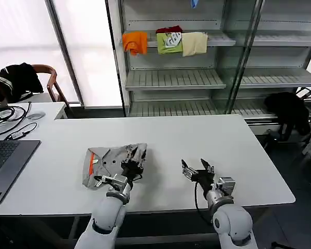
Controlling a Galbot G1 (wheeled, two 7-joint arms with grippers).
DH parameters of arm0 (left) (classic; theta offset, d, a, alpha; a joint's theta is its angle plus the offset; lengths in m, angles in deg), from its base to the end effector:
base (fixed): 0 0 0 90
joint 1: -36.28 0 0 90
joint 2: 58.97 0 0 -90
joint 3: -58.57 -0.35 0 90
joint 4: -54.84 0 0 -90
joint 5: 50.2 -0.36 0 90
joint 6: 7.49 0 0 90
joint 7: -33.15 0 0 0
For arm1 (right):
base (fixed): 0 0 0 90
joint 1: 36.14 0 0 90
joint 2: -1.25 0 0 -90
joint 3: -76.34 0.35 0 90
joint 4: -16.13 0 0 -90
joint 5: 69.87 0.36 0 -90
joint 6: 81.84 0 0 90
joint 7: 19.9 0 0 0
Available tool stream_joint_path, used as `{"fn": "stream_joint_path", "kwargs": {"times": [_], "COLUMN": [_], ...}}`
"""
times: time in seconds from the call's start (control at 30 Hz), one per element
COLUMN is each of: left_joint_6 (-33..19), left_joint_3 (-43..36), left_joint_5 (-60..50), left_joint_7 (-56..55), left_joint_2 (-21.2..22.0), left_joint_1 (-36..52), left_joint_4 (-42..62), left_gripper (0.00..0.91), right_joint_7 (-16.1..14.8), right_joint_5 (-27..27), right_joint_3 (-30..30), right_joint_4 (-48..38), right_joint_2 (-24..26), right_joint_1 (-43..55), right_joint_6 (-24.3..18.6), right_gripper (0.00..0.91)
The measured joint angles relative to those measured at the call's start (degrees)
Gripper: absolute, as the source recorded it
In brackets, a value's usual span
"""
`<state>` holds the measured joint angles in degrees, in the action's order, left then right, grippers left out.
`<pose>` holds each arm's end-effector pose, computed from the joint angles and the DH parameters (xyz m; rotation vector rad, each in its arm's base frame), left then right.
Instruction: Fold and organize the clothes.
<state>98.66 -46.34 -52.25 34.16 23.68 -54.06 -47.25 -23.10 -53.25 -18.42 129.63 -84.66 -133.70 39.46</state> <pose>0.3385 -0.0547 -0.2859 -0.4031 -3.0148 -0.2583 0.2988 0.0126 -0.2494 0.3642 -2.8254 -0.2916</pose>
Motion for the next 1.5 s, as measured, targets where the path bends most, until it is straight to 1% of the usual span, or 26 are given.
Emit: {"fn": "stream_joint_path", "kwargs": {"times": [0.2, 0.43, 0.5, 0.53, 0.57, 0.6, 0.63, 0.87, 1.03, 1.3, 1.5], "left_joint_6": [1.7, 1.8, 1.6, 1.5, 1.5, 1.5, 1.4, 1.5, 1.9, 2.0, 2.0], "left_joint_3": [0.9, 7.2, 9.7, 10.9, 12.2, 13.4, 14.6, 20.5, 22.7, 25.6, 27.3], "left_joint_5": [4.3, 8.5, 9.6, 10.2, 10.8, 11.3, 11.9, 14.7, 16.1, 18.1, 19.2], "left_joint_7": [-1.3, -0.9, -0.7, -0.7, -0.6, -0.6, -0.6, -0.8, -0.9, -0.9, -0.9], "left_joint_2": [-0.8, -3.9, -5.0, -5.5, -6.0, -6.4, -6.8, -7.8, -8.2, -9.0, -9.3], "left_joint_1": [1.1, 0.5, -0.1, -0.5, -0.9, -1.3, -1.6, -3.1, -3.2, -4.4, -5.1], "left_joint_4": [-4.2, -8.1, -8.4, -8.4, -8.5, -8.5, -8.5, -8.5, -8.5, -8.7, -8.6], "left_gripper": [0.907, 0.907, 0.907, 0.907, 0.907, 0.907, 0.907, 0.907, 0.907, 0.907, 0.907], "right_joint_7": [0.4, 1.7, 1.9, 2.0, 2.2, 2.4, 2.7, 4.2, 5.1, 5.7, 6.9], "right_joint_5": [3.6, 10.3, 11.7, 12.2, 12.7, 13.1, 13.5, 15.8, 16.7, 17.9, 19.2], "right_joint_3": [-4.2, -9.2, -10.4, -11.0, -11.5, -11.9, -12.2, -13.4, -13.7, -13.7, -12.9], "right_joint_4": [-2.3, -6.3, -7.7, -8.3, -8.9, -9.4, -9.8, -11.2, -11.3, -10.8, -9.2], "right_joint_2": [-1.1, -3.1, -3.5, -3.7, -3.8, -3.9, -4.0, -3.9, -4.0, -4.4, -4.2], "right_joint_1": [1.9, 5.1, 5.7, 5.8, 6.0, 6.1, 6.3, 6.3, 6.0, 5.3, 4.5], "right_joint_6": [0.8, 1.4, 1.4, 1.5, 1.5, 1.6, 1.6, 1.8, 1.8, 1.8, 1.9], "right_gripper": [0.907, 0.907, 0.736, 0.524, 0.393, 0.141, 0.0, 0.0, 0.0, 0.0, 0.0]}}
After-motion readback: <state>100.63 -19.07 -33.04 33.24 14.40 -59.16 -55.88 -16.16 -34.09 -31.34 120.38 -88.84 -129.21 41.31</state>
